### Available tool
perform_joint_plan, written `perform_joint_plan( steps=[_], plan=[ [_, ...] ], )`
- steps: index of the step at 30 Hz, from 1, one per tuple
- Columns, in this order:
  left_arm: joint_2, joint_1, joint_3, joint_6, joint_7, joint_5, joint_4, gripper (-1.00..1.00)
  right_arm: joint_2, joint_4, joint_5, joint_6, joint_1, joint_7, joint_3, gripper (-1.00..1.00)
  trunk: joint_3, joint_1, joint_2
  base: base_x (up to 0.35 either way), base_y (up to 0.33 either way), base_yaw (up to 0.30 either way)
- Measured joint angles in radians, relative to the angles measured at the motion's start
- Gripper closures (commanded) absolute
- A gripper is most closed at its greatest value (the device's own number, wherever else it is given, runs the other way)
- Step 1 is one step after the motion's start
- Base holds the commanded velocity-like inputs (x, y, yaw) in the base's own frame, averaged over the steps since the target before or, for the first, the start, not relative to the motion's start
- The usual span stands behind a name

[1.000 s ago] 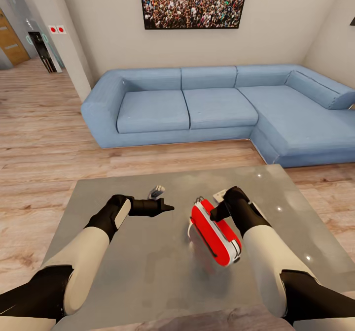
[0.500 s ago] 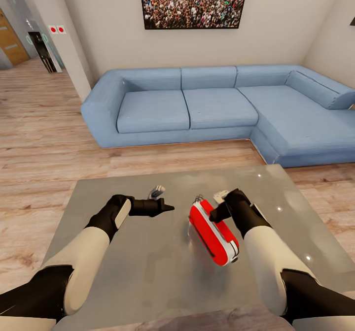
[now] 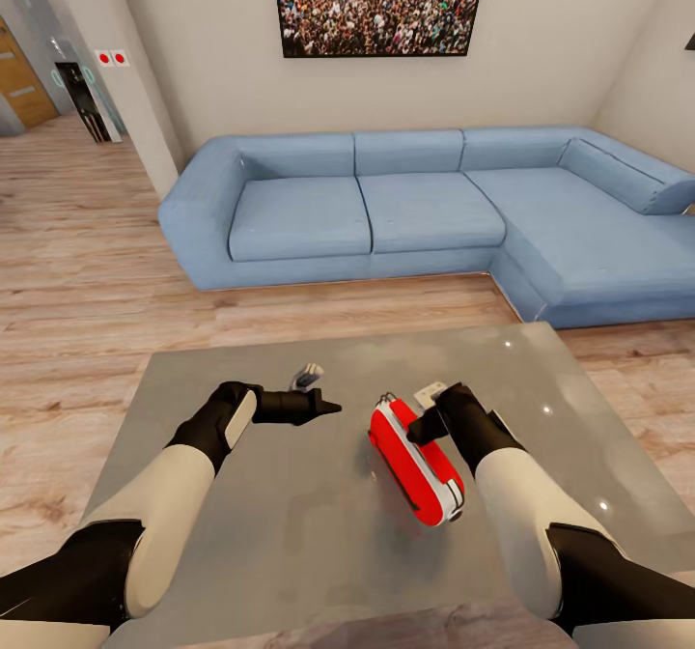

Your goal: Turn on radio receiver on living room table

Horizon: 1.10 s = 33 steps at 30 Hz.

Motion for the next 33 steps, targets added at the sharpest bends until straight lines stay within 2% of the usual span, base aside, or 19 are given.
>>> perform_joint_plan(
  steps=[33],
  plan=[
    [0.000, 0.000, 0.001, -0.003, 0.000, 0.000, 0.000, 1.00, -0.003, 0.063, 0.006, -0.080, -0.001, -0.003, -0.001, 1.00, 0.000, 0.000, 0.000, 0.000, 0.000, 0.000]
  ],
)
